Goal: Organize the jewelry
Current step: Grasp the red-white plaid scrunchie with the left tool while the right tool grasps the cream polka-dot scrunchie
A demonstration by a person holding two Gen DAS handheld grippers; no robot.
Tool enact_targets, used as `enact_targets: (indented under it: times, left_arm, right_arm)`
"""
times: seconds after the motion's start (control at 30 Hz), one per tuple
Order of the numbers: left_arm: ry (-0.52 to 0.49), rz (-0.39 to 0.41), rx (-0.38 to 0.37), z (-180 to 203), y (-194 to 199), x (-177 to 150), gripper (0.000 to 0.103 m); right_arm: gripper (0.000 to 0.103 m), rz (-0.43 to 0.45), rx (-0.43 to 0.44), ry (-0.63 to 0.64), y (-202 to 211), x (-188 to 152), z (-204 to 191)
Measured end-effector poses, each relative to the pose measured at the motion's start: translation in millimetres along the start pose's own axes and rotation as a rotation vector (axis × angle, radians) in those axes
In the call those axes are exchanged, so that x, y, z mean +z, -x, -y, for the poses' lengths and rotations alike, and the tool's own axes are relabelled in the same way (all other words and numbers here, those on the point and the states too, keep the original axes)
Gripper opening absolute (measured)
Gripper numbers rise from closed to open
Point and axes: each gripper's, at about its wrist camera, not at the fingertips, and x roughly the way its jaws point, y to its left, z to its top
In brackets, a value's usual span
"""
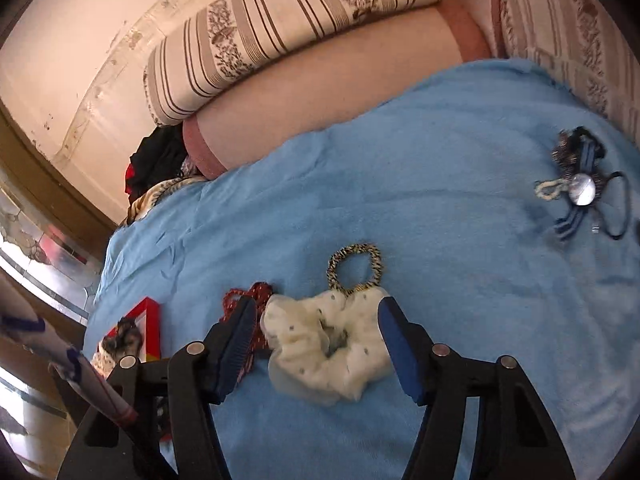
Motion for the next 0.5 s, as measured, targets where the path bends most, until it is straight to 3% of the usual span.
enact_targets:
  times: [0.27,0.33,0.5]
  left_arm:
    - [-0.042,-0.043,-0.033,18.1,-32.4,0.6,0.075]
    - [-0.091,-0.046,-0.012,29.8,-39.4,-2.5,0.054]
    - [-0.15,-0.013,0.017,41.2,-43.2,-8.2,0.023]
  right_arm:
    - [0.068,-0.048,-0.03,-0.044,-23.6,-6.5,29.4]
    - [0.068,-0.057,-0.036,-0.053,-25.0,-10.2,37.3]
    - [0.068,-0.094,-0.055,-0.048,-31.2,-21.7,47.8]
